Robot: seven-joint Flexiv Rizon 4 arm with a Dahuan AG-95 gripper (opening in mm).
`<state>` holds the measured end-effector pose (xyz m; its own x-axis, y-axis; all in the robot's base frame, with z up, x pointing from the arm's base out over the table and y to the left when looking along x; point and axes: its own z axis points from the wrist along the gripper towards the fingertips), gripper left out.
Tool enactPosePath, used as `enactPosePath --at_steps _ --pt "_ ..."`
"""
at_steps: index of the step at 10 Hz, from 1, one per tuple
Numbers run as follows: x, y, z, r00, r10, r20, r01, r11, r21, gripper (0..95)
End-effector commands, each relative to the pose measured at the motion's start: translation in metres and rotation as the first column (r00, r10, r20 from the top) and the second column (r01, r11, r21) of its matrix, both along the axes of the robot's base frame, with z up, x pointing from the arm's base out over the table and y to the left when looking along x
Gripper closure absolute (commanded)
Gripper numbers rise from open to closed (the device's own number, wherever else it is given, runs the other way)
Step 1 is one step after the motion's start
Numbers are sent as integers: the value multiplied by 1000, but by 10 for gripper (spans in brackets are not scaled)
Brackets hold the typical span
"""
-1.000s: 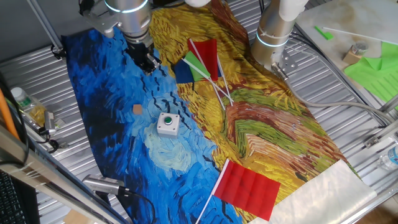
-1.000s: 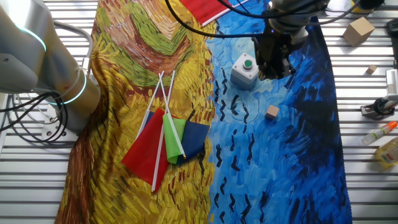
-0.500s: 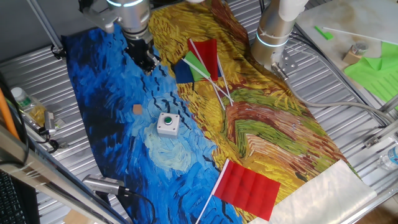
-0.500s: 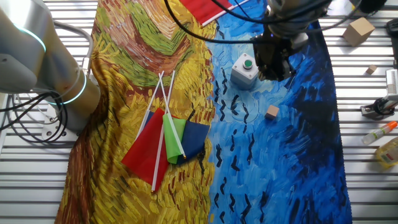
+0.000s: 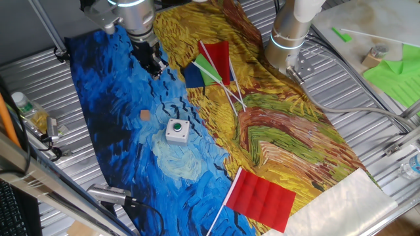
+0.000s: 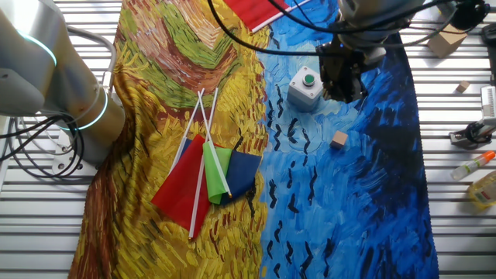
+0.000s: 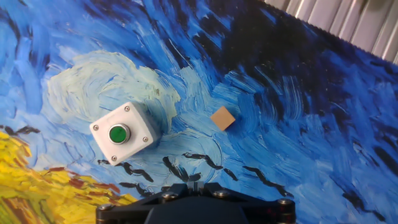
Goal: Pick up the small block on the left and move it to the right
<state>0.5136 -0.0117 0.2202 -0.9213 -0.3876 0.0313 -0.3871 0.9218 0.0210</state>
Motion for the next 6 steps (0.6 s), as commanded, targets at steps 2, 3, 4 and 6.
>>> enactPosePath --at_steps 2,3,4,6 --pt "-1 0 0 1000 15 9 -15 1000 13 950" --pt "-1 0 0 1000 15 9 -15 1000 13 950" --pt "-2 -2 0 1000 15 7 -15 1000 9 950" --pt "-8 -8 -5 1000 19 15 -19 1000 12 950"
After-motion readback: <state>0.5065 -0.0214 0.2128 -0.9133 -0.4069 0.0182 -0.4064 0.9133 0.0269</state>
